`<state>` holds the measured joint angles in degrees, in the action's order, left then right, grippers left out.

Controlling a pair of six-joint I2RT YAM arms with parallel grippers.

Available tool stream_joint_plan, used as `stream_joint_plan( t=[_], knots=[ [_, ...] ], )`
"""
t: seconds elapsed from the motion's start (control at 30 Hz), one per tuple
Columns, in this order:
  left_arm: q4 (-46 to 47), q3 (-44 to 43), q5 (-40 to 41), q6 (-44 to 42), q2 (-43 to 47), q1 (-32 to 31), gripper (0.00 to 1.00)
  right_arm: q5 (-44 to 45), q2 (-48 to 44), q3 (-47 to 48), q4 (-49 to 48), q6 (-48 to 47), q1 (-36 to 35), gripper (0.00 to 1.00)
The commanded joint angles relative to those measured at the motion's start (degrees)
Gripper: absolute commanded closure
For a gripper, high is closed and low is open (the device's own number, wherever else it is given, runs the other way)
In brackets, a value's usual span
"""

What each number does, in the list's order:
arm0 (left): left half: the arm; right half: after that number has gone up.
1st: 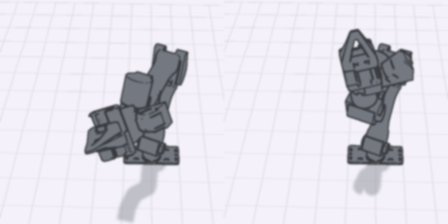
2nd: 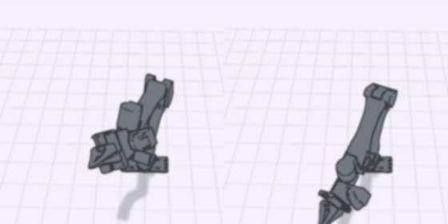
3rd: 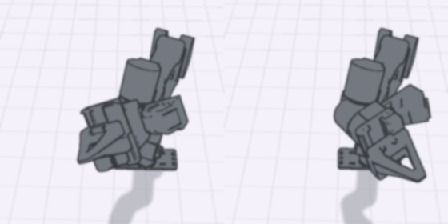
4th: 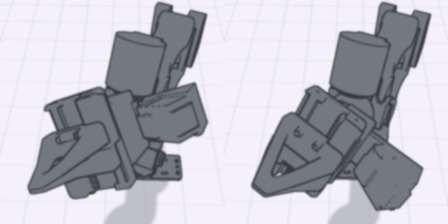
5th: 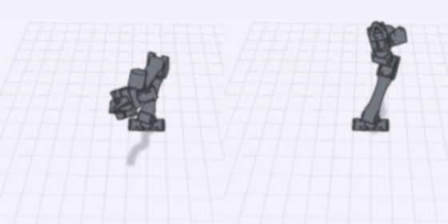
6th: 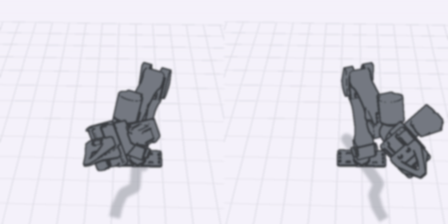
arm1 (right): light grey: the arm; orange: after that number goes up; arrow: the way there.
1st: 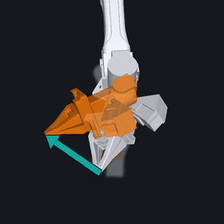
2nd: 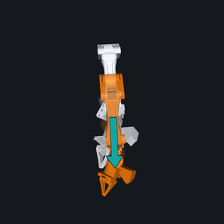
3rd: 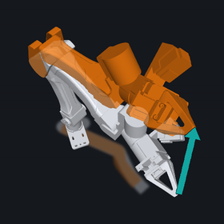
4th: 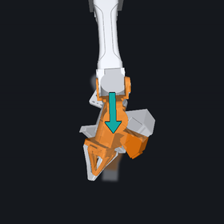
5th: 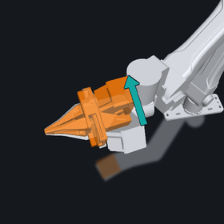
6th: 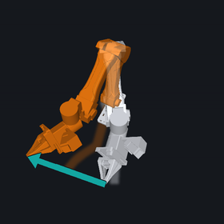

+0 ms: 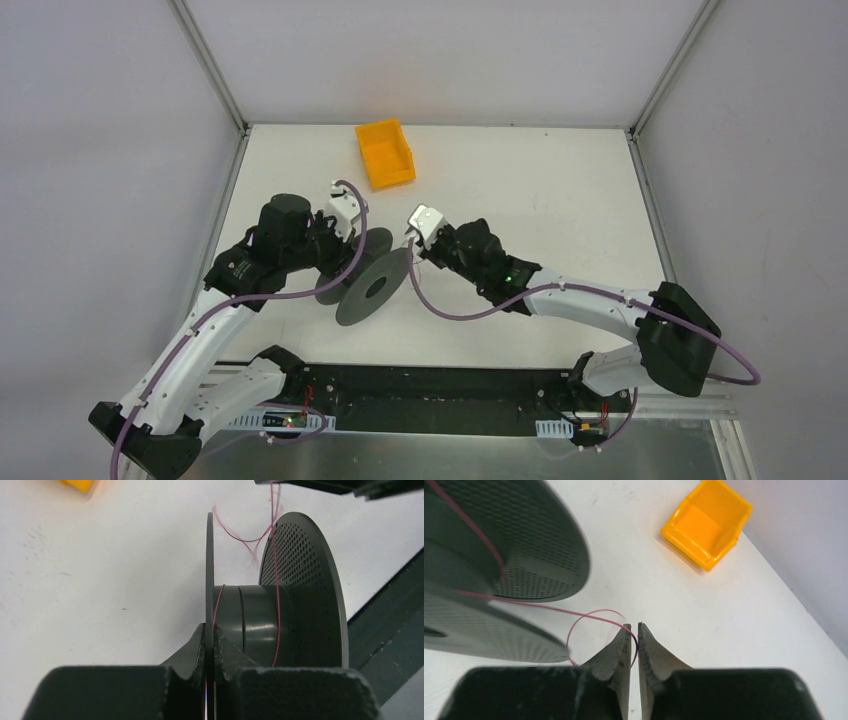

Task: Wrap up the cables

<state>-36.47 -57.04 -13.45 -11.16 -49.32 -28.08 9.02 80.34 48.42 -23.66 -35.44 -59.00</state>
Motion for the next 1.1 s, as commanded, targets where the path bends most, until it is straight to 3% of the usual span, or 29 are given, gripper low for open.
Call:
stream_joint_plan(
  t=[0.0,0.63,1.07],
  knots=[
    [-3.03,-4.53,-5.58,-1.15,1.29,0.04,1.0,-3.2,-3.58,-1.68,-3.08,6.76,2.44,0.88],
    [0.16,-11.68,-10.69,11.84,1.93,3.84,1.0,-10.36,-0.1,-14.31,-18.79,22.61,5.75,0.83],
    [4.86,-12.9,-3.98,20.49,3.93,5.95,1.0,-10.16,8.01,-16.88,-24.22,29.94,5.74,0.76]
  ],
)
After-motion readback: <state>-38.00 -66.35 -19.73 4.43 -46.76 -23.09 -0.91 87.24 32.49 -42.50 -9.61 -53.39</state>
